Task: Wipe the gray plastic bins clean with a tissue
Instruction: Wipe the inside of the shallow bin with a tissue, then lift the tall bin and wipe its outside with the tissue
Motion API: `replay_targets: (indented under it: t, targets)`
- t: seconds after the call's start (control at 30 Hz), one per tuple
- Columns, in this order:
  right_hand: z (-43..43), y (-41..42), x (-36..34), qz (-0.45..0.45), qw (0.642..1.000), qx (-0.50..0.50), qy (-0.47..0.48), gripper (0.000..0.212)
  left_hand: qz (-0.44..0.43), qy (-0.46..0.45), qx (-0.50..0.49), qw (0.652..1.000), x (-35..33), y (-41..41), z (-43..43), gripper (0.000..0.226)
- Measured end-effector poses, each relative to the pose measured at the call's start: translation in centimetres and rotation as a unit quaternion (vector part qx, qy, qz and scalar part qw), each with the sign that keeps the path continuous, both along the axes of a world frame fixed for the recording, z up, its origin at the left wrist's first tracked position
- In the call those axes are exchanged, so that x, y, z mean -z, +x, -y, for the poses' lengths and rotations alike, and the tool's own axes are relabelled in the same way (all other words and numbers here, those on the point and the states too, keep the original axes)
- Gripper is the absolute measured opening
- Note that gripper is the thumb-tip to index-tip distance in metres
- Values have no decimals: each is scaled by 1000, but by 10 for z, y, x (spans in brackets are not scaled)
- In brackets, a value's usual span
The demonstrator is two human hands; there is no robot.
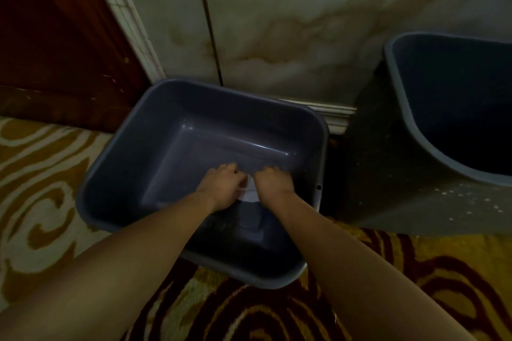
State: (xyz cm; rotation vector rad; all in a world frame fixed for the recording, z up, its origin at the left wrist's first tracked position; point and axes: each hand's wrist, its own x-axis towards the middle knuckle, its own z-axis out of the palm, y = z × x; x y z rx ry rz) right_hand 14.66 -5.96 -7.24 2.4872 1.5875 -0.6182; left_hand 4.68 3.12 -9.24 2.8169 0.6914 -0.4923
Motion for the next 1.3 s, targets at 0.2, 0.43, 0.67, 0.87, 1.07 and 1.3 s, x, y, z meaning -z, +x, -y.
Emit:
replay_targets:
  t: [0.2, 0.43, 0.67, 0.87, 1.07, 1.3]
  targets:
    - [4, 4, -29, -81, 990, 66, 95, 28, 116, -27, -50, 992, -27, -5, -5, 20]
    - [20, -1, -84, -214, 940, 162, 209, 14, 247, -223, -219, 917, -78, -16, -4, 9]
    - [41, -9, -145, -118, 937, 191, 268, 15, 271, -198, -202, 920, -163, -8, 13, 19]
    - [77, -10, -209, -167, 876, 235, 386, 20, 351, -189, -199, 895, -233, 11, 66, 21]
    - [155, -1, -242, -236, 805, 312, 445, 26, 334, -409, -158, 834, -267, 21, 138, 26]
    - [247, 30, -229, -271, 761, 424, 409, 7, 419, -51, 100, 901, -275, 71, 168, 17]
